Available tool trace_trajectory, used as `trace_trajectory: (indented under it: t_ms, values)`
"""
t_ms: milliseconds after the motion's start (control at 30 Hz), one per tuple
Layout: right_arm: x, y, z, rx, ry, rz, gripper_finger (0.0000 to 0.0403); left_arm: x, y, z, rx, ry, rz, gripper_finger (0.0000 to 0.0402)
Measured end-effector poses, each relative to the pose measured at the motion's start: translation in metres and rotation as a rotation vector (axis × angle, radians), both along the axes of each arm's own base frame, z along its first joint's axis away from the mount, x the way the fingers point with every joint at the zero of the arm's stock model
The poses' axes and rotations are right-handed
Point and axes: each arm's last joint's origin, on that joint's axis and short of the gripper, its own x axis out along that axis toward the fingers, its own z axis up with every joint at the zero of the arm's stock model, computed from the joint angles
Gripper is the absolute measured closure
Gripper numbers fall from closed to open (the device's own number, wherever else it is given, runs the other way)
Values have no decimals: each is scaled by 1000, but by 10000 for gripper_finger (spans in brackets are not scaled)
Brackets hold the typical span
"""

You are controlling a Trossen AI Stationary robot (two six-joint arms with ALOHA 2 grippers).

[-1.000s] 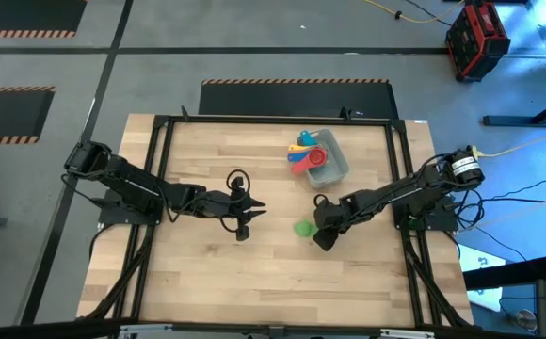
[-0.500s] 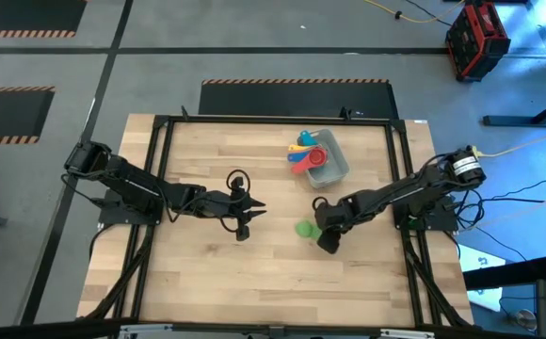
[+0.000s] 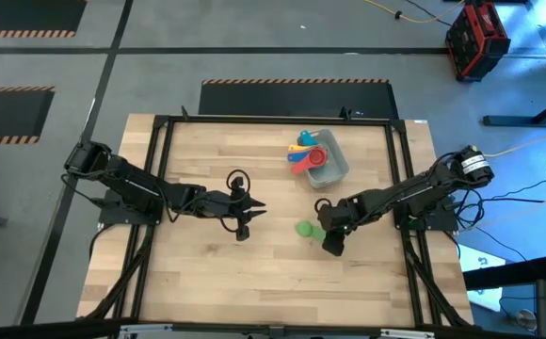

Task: Nest measuring cups in basket
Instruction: Stack the green measuring cup on top of the red measuring cup into the gray bin

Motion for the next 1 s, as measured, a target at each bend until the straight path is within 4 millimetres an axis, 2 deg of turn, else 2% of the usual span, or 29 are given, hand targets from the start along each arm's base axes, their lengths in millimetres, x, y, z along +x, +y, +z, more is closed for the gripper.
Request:
trace_trajectory:
  t_ms: [633, 733, 1000]
  values:
    - [-2, 2, 0, -12, 15, 33, 251, 0, 0, 0, 0, 0, 0, 320]
    - [-3, 2, -1, -13, 23, 32, 226, 0, 0, 0, 0, 0, 0, 320]
    - [-4, 2, -1, -2, 36, 36, 124, 0, 0, 0, 0, 0, 0, 320]
